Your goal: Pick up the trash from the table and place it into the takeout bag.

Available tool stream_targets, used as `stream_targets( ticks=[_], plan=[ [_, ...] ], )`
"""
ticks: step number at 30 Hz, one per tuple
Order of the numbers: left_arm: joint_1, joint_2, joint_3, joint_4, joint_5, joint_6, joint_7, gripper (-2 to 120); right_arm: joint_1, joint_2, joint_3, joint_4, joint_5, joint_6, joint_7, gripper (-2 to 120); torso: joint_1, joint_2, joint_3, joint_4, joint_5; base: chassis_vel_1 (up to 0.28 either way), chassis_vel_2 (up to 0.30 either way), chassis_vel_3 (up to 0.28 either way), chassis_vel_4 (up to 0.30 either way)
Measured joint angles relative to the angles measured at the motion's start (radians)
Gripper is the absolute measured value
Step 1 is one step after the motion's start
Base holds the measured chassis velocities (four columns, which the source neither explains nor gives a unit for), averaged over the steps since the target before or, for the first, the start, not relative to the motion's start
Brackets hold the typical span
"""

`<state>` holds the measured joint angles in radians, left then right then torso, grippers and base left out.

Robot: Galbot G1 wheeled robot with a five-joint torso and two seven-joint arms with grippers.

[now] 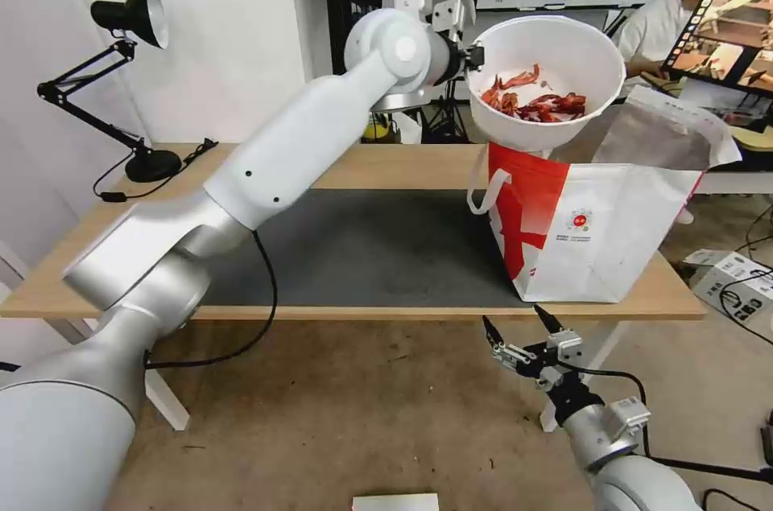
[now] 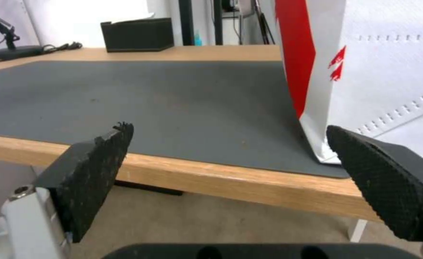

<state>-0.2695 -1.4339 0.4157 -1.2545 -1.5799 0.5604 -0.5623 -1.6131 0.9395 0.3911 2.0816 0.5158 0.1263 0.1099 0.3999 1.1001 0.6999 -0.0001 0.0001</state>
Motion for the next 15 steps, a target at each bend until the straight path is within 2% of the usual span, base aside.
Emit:
stream_targets(
  ticks=[9,13,15],
  plan=[
    [-0.001,-0.073,0.025,0.048,0.029,-0.049,-0.013,0,0.0,0.0,0.0,0.0,0.0,0.0,0.0,100,0.0,0.0,0.0,0.0001,0.0,0.0,0.0,0.0,0.0],
    [0.001,-0.098,0.047,0.065,0.08,-0.089,-0.015,0,0.0,0.0,0.0,0.0,0.0,0.0,0.0,100,0.0,0.0,0.0,-0.0001,0.0001,0.0,0.0,0.0,0.0],
    [0.008,-0.098,0.076,0.069,0.144,-0.131,-0.01,0,0.0,0.0,0.0,0.0,0.0,0.0,0.0,100,0.0,0.0,0.0,0.0,0.0,0.0,0.0,0.0,0.0]
  ],
)
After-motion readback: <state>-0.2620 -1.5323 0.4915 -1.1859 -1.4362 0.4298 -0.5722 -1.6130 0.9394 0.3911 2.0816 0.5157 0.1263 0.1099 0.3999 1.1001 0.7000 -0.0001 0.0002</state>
